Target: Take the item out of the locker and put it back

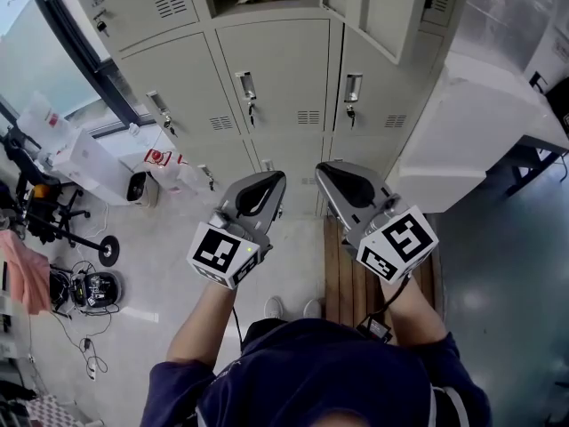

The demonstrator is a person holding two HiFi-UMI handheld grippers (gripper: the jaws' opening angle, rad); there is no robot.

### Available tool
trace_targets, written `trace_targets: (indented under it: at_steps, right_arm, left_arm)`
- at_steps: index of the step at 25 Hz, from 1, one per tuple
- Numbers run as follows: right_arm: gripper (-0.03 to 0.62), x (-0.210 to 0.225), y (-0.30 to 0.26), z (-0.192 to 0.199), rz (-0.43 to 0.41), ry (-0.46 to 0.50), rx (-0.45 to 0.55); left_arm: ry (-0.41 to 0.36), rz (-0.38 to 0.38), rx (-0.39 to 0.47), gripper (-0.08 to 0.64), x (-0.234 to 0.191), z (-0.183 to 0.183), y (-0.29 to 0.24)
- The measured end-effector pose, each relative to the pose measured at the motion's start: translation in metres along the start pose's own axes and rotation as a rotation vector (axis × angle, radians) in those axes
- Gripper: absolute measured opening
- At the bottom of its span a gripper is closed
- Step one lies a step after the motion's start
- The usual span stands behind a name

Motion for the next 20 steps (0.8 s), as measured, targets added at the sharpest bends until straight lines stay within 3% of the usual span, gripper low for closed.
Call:
trace_targets:
  at_steps: [20]
  right_arm:
    - [0.005, -0.025, -0.018, 0.010, 0.066, 0.007, -0.009]
  left_arm:
    - [0.024, 0.074, 0.009, 0.004, -0.016, -0.001, 0.015]
Point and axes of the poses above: the fingertips, and each gripper's own axes: y backward along the fingers, x to its right, z out of its underside, the point moved 6 cm from there along y, backward along the fingers, and after that the axes turned 11 degrees about x, right-handed, at the moved point
